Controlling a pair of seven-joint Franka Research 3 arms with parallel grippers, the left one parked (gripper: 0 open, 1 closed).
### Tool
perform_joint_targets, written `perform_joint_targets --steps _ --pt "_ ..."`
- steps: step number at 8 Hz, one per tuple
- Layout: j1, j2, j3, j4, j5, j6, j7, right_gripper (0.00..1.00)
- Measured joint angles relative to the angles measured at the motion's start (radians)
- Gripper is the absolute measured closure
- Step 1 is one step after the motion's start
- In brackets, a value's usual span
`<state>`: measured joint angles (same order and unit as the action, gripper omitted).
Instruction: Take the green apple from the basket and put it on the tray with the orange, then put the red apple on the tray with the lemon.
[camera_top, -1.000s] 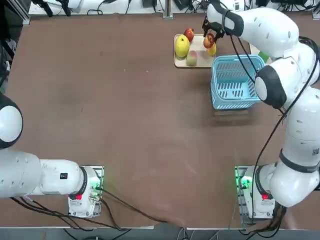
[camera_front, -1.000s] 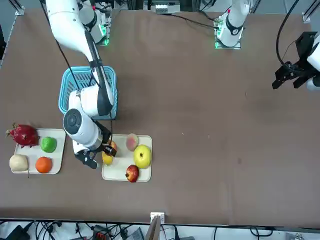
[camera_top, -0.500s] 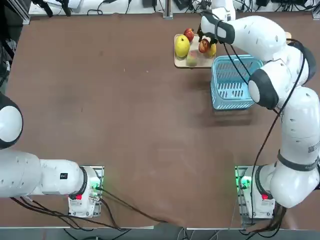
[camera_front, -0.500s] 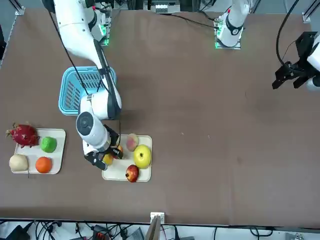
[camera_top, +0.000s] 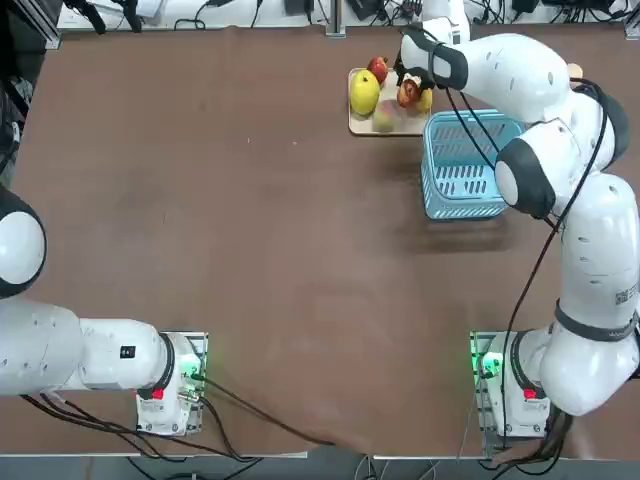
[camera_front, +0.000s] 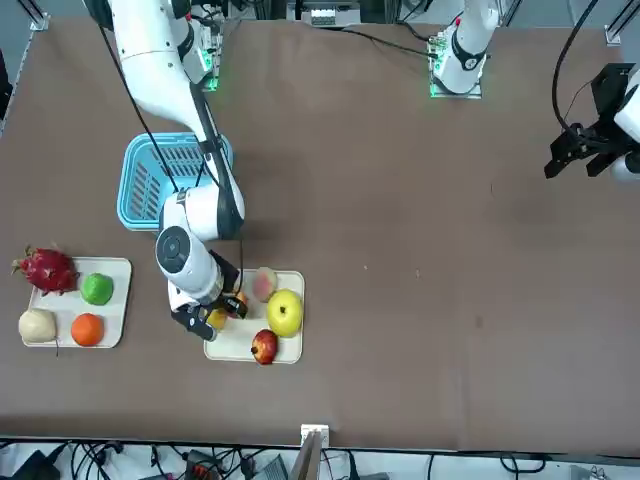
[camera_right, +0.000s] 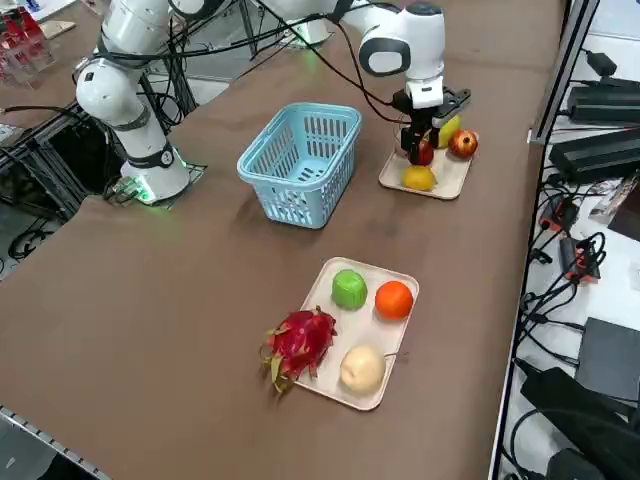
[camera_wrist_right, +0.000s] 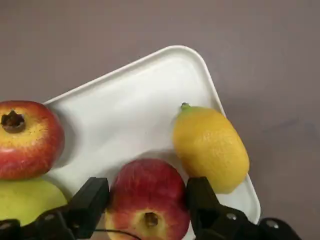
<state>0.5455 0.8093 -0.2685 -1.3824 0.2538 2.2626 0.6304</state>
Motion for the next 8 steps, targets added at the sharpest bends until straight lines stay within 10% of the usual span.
perform_joint_targets --steps 8 --pt "-0.002 -0.028 -0.025 0.033 -0.002 -0.064 0.000 0.01"
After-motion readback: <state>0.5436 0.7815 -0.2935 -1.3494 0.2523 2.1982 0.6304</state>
